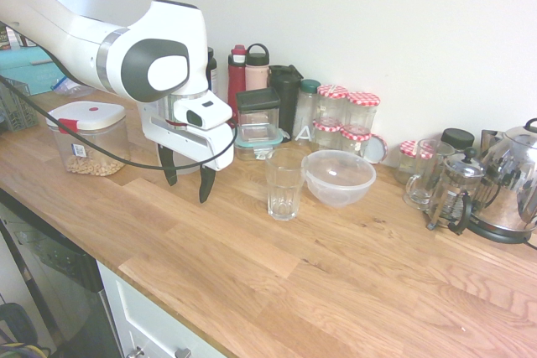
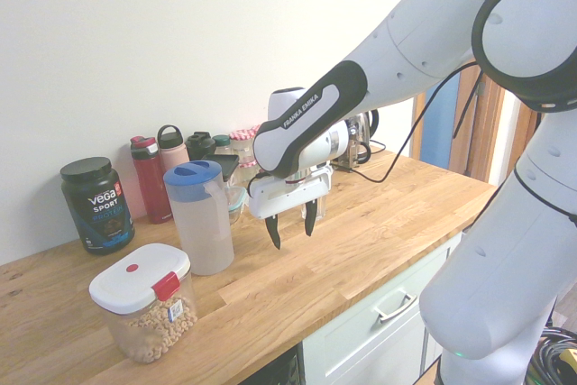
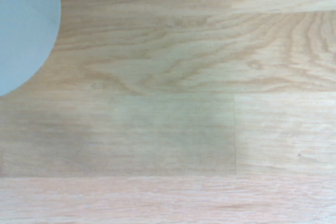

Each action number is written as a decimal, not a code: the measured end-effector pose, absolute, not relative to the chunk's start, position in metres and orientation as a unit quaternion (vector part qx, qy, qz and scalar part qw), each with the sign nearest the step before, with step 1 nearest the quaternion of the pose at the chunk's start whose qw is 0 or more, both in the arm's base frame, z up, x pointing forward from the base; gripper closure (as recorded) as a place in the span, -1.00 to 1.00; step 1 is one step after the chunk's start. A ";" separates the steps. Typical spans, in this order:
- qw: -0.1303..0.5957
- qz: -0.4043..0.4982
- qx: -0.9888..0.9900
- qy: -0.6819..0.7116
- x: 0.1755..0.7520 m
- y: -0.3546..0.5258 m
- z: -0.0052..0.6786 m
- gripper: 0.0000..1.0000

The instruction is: Pour me some water

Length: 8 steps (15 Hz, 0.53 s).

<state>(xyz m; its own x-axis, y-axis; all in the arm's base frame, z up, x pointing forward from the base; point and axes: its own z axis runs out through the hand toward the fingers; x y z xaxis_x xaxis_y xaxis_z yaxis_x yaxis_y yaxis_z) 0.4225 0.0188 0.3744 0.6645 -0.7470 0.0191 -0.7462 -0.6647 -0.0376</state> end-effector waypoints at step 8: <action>0.056 -0.137 -0.923 0.356 0.383 0.072 0.475 -1.00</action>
<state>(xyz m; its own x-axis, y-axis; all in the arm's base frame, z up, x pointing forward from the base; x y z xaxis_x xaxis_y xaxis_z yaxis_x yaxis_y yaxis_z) 0.3831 0.0719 0.4754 0.7086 -0.6729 0.2123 -0.6422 -0.7397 -0.2011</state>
